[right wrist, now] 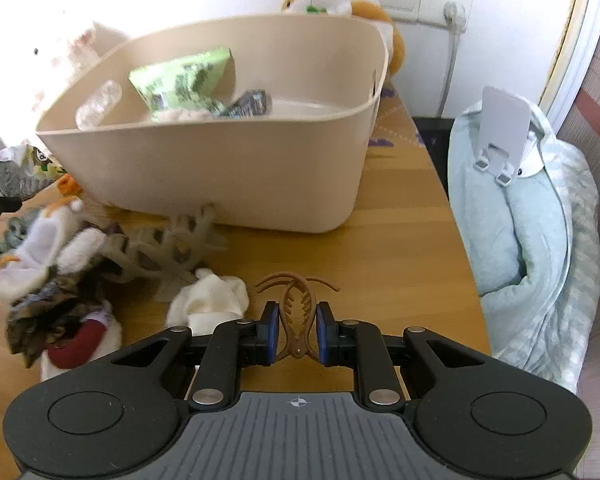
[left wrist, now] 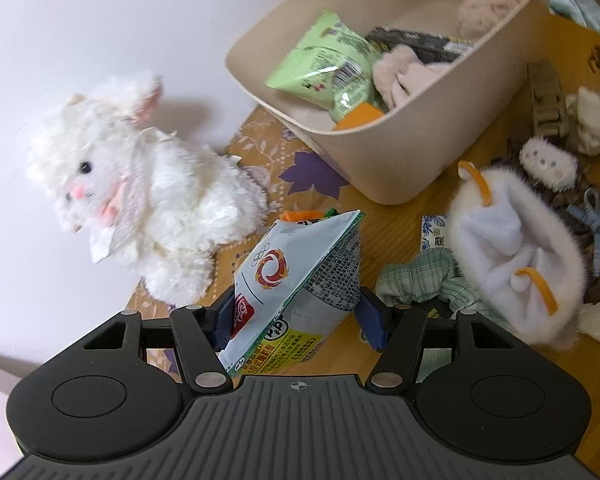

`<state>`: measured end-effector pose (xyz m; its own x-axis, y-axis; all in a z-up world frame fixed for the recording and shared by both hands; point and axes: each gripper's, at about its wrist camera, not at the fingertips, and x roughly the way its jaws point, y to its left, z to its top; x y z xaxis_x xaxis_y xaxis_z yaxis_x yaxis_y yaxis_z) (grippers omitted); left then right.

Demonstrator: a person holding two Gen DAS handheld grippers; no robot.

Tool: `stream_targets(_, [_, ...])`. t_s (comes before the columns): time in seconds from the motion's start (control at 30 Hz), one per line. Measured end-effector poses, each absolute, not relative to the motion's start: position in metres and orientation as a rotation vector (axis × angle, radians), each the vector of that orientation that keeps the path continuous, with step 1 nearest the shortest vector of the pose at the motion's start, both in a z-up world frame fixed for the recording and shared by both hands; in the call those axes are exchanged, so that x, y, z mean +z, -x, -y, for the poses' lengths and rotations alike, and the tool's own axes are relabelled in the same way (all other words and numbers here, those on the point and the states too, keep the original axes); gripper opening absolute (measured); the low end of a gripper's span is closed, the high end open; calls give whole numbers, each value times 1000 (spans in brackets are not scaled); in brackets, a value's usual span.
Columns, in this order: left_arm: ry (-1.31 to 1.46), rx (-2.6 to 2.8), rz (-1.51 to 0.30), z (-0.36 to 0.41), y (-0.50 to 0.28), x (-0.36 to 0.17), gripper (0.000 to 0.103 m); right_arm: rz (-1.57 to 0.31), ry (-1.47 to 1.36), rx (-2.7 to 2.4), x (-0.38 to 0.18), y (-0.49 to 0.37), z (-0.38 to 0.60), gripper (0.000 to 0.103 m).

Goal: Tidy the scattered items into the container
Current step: 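Grasp the white snack bag with left tool while right tool grasps brown hair clip, then carry the snack bag and hair clip toward the basket with both tools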

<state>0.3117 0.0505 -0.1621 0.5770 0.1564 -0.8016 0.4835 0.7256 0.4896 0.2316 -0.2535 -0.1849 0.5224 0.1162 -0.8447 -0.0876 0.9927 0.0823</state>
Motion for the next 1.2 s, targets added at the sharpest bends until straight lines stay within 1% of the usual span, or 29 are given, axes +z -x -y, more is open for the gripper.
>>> stream_targets(0.17, [-702,-194,-928,-49,-292,-145,63,-970,-37,136,-165,-218,256,17])
stream_targets(0.27, [-674,-195,-899,-45,-293,-135,63,-952,-42,146,-156,-213,255,17])
stream_targets(0.43, [-595,-202,-848,-41,-282,-106,62,-912,-53,158,-140,-209,253,17])
stream_targets(0.8, [-537,-247,-700,-1,-287,-63,62,-801,-66,194,-98,-216,252,17])
stream_targets(1.0, [-477,-262,-663,23,-305,-55,62,-740,-74,199,-78,-235,256,17])
stream_targets(1.2, [-397,-235,-675,43,-329,-67,63,-693,-130,171,-75,-262,263,17])
